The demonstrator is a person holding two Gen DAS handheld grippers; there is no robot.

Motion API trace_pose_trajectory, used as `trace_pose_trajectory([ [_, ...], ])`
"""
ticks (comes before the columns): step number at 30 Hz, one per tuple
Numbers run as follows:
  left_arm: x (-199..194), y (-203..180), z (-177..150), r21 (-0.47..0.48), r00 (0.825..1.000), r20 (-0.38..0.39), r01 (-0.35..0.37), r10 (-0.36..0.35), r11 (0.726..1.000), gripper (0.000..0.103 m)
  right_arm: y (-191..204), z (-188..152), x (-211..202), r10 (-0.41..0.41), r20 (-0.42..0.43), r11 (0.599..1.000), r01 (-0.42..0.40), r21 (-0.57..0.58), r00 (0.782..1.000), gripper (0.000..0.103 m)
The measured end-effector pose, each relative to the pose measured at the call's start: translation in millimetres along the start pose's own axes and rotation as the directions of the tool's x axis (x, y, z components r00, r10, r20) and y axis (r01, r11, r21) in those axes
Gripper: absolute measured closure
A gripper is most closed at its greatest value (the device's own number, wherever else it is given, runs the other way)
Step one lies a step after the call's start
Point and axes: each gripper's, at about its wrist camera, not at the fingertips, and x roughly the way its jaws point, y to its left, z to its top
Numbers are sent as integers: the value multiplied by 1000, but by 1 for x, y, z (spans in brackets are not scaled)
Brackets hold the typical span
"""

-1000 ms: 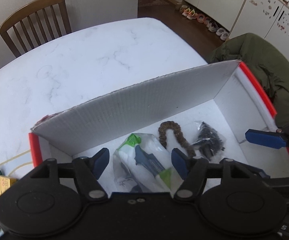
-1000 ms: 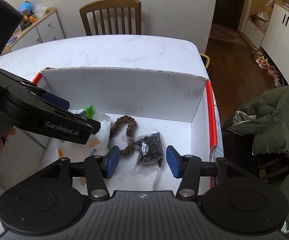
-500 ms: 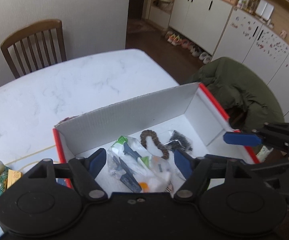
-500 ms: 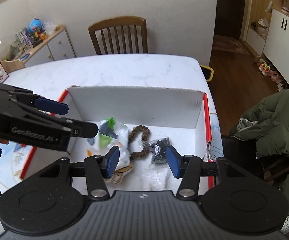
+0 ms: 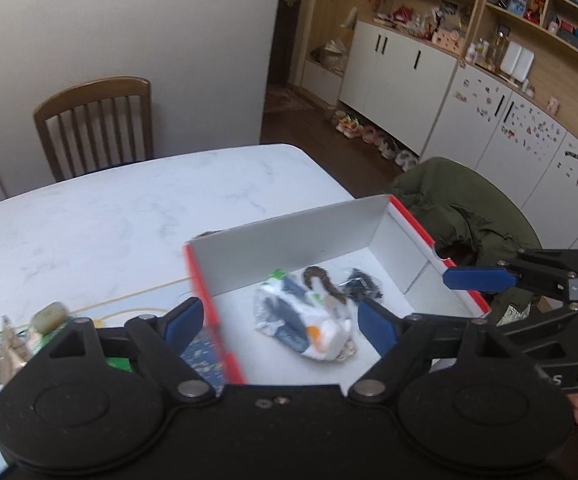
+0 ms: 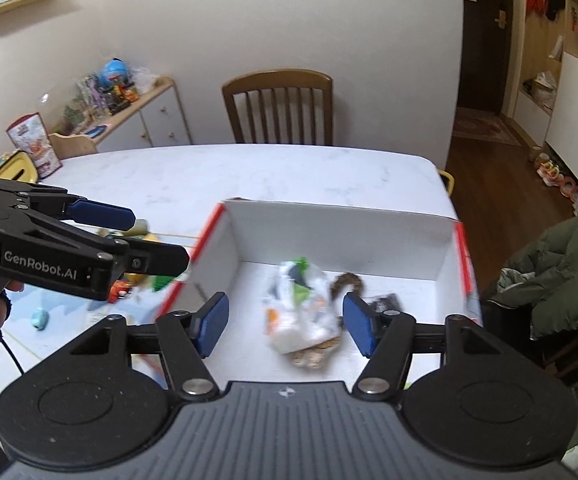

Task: Organize objects
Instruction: 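Withdraw both tools from the box back over the table items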

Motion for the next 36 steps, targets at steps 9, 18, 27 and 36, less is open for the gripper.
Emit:
trace_pose_trajectory([
  [9, -38, 60, -25, -43, 999, 26, -22, 23, 999, 8, 75, -1, 9, 50, 6, 998, -49, -29, 999, 34],
  [18, -62, 128, -45, -77, 996, 39, -81, 84, 994, 1, 134, 1, 33, 76, 1, 997, -76, -11, 997, 29],
  [27, -56, 202, -58, -177, 992, -12, -122, 122, 977, 1, 173, 6, 64, 43, -12, 999, -43, 16, 999, 20],
  [36, -21, 260, -63, -287, 984, -129, -154, 121, 945, 1, 194, 13, 109, -8, -68, 1000, 10, 30, 998, 20],
])
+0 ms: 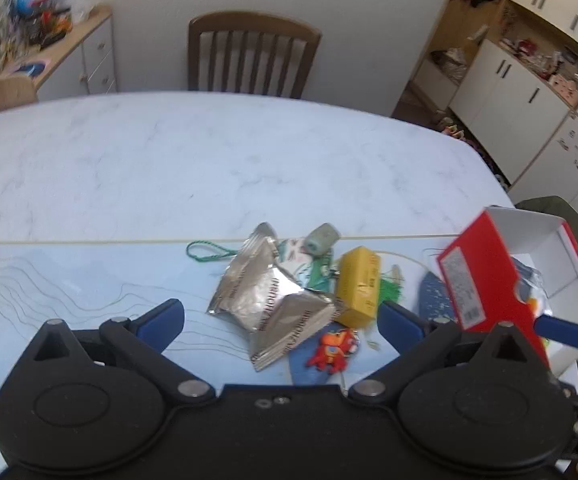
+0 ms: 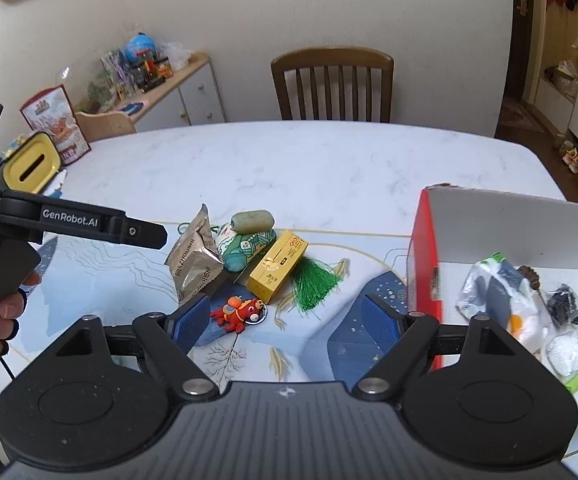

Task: Organize objects
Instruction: 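Withdraw both tools from the box back over the table items, then grasp the silver foil snack bag with the left tool while the right tool grasps the yellow box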

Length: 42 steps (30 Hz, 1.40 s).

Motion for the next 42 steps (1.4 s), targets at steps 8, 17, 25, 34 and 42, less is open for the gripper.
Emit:
trace_pose_trajectory([
  [8, 37, 22, 15, -113, 997, -75, 18, -27, 993, 1, 8, 19, 37, -40, -39, 999, 40, 15, 998, 20],
  [17, 72, 36, 20, -205, 991, -131, -1, -26, 979, 1, 6, 34, 85, -86, -92, 994, 91, 52, 992, 20],
  [25, 83, 48, 14, -294, 988, -144, 16, -60, 956, 1, 7, 41, 125, -131, -143, 989, 139, 48, 981, 20],
  [34, 94, 52, 4, -349, 984, -152, 33, -91, 937, 3, 9, 41, 154, -137, -179, 989, 146, 37, 974, 21],
  [42, 93, 55, -1, -363, 981, -138, 77, -135, 929, 14, 10, 38, 160, -105, -189, 992, 117, 55, 976, 43],
])
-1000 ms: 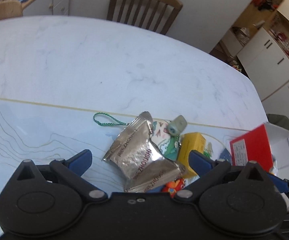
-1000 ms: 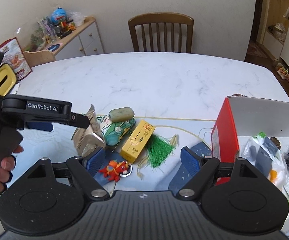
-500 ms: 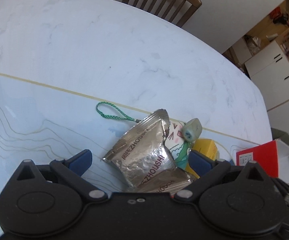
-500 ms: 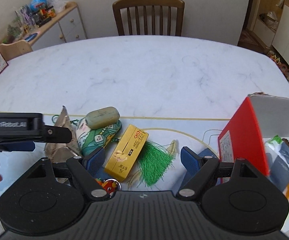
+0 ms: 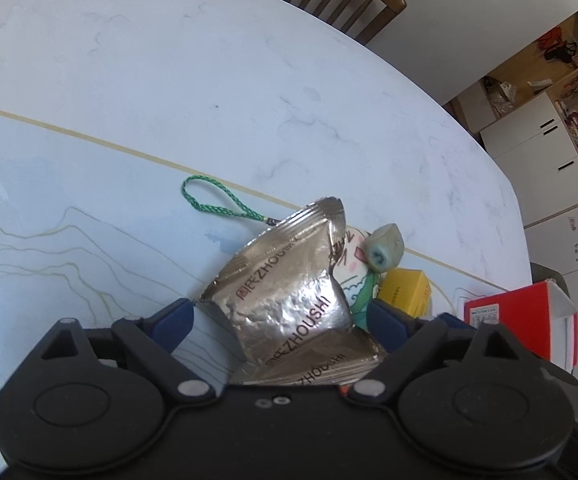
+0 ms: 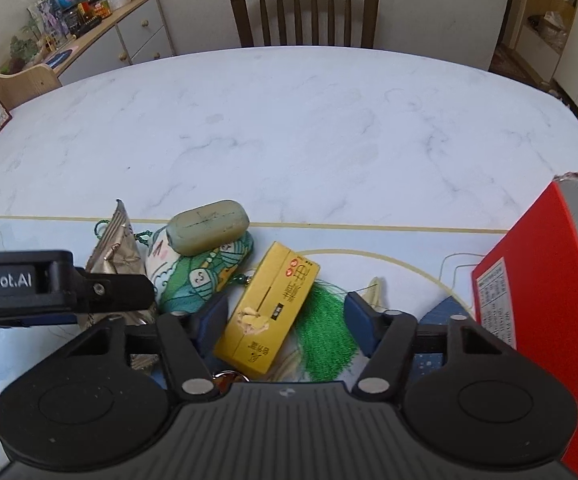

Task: Organize objects
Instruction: 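Grasp the silver foil snack bag with the left tool while the right tool grasps the yellow box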

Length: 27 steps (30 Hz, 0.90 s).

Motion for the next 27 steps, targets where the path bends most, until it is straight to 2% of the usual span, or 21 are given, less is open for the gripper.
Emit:
trace_pose_trajectory([
  [2, 0, 0, -1, -3, 1000, 5, 4, -4, 1000, 18, 1, 0, 0, 7, 1, 1000, -7, 0, 1000, 50],
  [5, 1, 1, -2, -5, 1000, 5, 19, -19, 1000, 33, 3, -1, 0, 13, -1, 1000, -13, 2, 1000, 56],
  [12, -2, -2, -4, 15, 1000, 19, 25, -25, 1000, 49, 8, -1, 0, 11, -4, 1000, -11, 7, 1000, 67],
  [16, -3, -3, -5, 23, 999, 18, 26, -27, 999, 54, 8, -3, -5, 11, -6, 1000, -11, 11, 1000, 73],
  [27, -26, -7, -17, 95, 999, 49, 5, -9, 996, 57, 6, -21, -46, 43, 25, 999, -43, -7, 999, 74],
])
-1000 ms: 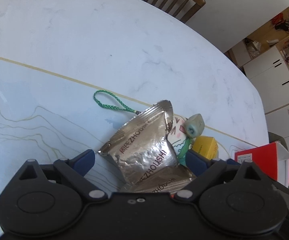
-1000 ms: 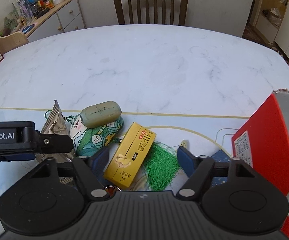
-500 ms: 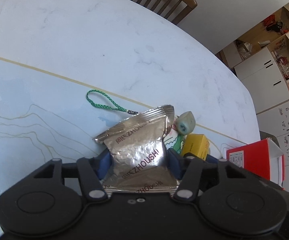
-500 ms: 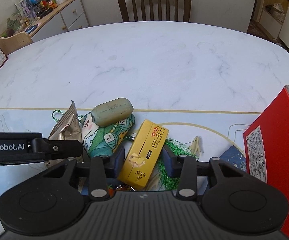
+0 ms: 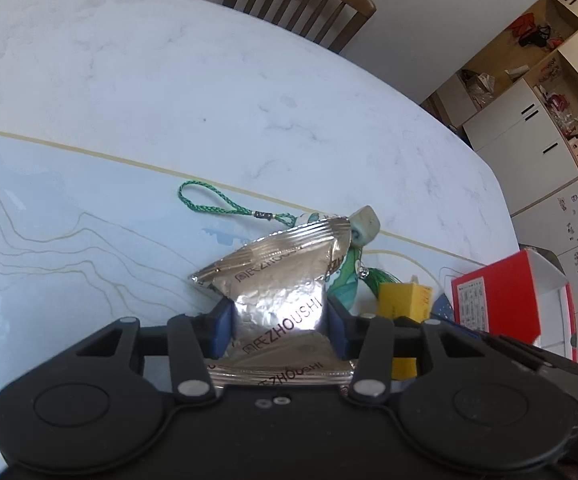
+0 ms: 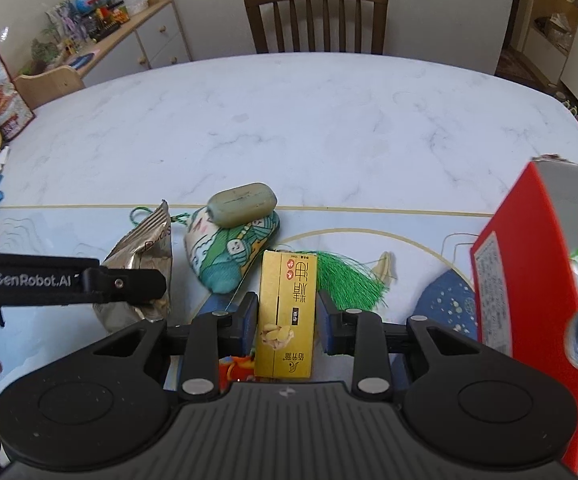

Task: Organize objects
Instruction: 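Grasp the silver foil snack bag with the left tool while the right tool grasps the yellow box, then carry the foil bag and yellow box over the red box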

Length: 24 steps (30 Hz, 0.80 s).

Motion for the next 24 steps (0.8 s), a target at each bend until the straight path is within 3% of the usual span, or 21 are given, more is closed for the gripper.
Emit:
trace_pose_trajectory([
  [11, -41, -27, -16, 91, 1000, 16, 19, -21, 996, 57, -20, -16, -72, 74, 62, 997, -75, 8, 995, 74],
  [24, -67, -116, -46, 266, 996, 18, 77, -85, 961, 57, -99, -34, -149, 65, 144, 995, -75, 62, 987, 74],
])
